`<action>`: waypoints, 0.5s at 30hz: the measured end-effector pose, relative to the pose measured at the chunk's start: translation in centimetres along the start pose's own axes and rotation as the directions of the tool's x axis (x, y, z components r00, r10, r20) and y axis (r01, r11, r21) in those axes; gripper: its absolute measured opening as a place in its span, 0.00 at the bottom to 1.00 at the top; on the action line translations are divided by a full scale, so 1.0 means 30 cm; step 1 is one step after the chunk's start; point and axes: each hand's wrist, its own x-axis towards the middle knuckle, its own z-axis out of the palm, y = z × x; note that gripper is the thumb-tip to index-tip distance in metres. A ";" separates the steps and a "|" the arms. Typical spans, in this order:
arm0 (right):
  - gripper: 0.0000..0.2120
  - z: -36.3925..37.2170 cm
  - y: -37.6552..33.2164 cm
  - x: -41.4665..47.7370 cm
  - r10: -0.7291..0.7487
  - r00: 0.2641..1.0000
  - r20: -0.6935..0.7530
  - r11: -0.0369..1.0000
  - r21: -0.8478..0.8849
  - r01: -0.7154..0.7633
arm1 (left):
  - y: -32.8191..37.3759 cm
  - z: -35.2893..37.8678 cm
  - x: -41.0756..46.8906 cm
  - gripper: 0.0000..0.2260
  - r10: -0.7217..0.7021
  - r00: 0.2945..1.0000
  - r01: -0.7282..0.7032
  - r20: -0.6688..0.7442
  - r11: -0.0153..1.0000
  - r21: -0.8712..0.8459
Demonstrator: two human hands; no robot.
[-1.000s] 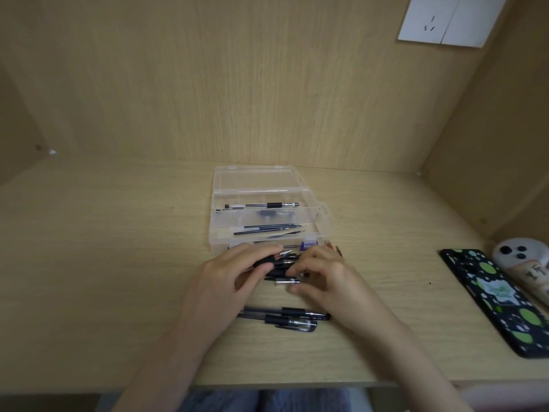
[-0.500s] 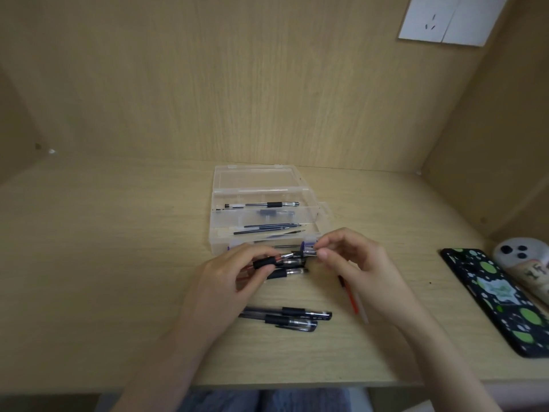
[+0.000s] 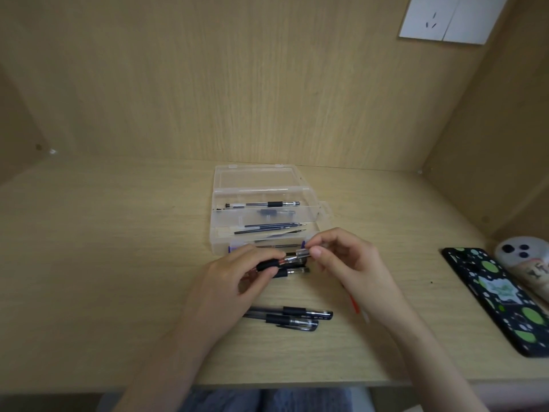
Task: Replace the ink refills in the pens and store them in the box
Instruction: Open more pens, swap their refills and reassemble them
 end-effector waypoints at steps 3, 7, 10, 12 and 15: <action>0.05 0.009 0.004 -0.001 0.005 0.999 0.031 1.000 -0.011 -0.005 | 0.001 -0.002 -0.001 0.11 -0.007 1.000 0.007 0.011 1.000 0.008; 0.04 0.015 0.005 -0.003 0.007 0.999 0.035 1.000 -0.018 -0.007 | 0.006 -0.008 -0.001 0.10 -0.013 1.000 0.013 0.020 1.000 0.012; 0.04 0.013 0.006 -0.007 0.014 0.999 0.037 1.000 -0.027 -0.013 | 0.007 -0.008 -0.001 0.09 -0.012 0.999 0.012 0.030 1.000 0.002; 0.04 0.012 0.005 -0.008 0.014 0.999 0.038 1.000 -0.027 -0.013 | 0.008 -0.008 0.001 0.09 -0.022 0.999 0.023 0.030 1.000 -0.008; 0.04 0.015 0.002 -0.004 0.011 0.999 0.046 0.999 -0.041 -0.009 | 0.013 -0.006 0.001 0.08 -0.026 0.999 0.028 0.048 0.999 -0.031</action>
